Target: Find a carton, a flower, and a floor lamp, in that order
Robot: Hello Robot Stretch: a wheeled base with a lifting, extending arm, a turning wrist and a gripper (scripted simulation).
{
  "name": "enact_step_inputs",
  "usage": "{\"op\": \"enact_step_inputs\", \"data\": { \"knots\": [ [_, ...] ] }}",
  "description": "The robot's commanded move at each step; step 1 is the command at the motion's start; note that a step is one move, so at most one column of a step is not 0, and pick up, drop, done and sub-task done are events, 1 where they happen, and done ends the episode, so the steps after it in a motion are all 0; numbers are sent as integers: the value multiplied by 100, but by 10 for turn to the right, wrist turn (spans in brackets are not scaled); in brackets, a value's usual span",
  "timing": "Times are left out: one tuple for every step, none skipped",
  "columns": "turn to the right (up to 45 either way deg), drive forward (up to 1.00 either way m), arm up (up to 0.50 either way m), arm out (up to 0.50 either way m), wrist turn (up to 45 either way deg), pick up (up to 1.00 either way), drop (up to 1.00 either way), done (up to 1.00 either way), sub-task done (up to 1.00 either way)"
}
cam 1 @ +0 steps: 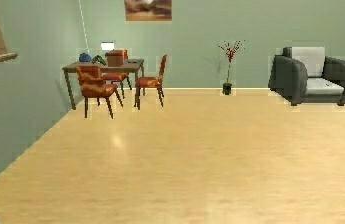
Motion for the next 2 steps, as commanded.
{"op": "enact_step_inputs", "data": {
  "knots": [
    [-30,0,0,0,0,0,0,0,0],
    [0,75,0,0,0,0,0,0,0]
  ]
}}
